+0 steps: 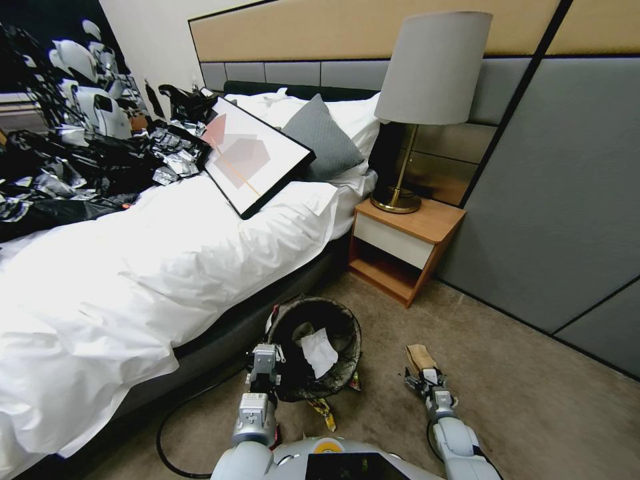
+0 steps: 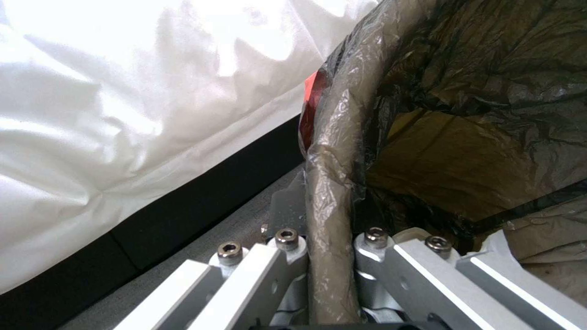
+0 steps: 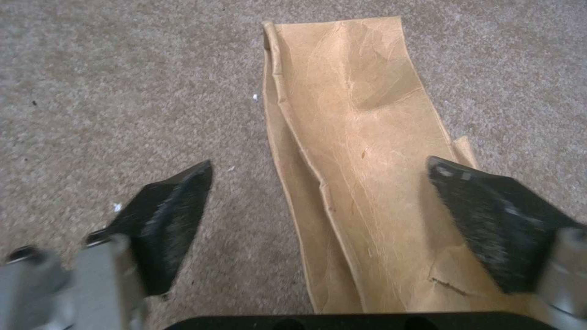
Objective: Pick up the trash bin, then pick up the garbage from the floor and place it into the trash bin.
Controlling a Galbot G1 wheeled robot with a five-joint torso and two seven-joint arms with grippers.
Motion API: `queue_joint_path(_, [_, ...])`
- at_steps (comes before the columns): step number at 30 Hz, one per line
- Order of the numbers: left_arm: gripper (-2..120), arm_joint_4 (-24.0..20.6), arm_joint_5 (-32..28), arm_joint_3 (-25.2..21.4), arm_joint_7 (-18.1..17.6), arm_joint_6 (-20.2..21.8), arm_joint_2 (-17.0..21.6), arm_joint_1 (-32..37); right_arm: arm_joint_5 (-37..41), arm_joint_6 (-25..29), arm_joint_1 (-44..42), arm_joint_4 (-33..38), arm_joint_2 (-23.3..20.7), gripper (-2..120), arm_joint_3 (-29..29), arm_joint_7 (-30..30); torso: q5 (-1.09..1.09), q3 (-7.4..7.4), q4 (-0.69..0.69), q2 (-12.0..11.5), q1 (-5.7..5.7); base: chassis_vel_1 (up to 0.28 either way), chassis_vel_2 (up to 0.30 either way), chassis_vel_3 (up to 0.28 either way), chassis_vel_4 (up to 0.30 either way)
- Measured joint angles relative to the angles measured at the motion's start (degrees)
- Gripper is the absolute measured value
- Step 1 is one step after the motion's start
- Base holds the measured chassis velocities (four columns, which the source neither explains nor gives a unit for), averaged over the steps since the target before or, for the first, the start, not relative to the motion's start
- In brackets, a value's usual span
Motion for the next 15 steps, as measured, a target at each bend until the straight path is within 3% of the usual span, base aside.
queue_joint_path(2, [2,-0.03,0.02,-0.04,0.02,0.00,0.01,0.03,0.08,0.28,0.47,-0.61,-0.24,69,0.01,0.00,0.00,0.00,0.00,0.00,0.00,0.000,0.000,0.000,0.000])
queue_joint_path(12, [2,-0.15,0.00,-0.26,0.02,0.00,0.02,0.06,0.47,1.33,1.49,-2.57,-0.86,37,0.01,0.06,0.00,0.00,0.00,0.00,0.00,0.000,0.000,0.000,0.000])
queue_joint_path(15, [2,-0.20,-0.02,-0.35,0.02,0.00,0.04,0.06,0.80,1.90,1.58,-3.02,-1.15,22,0.20,0.06,0.00,0.00,0.00,0.00,0.00,0.000,0.000,0.000,0.000])
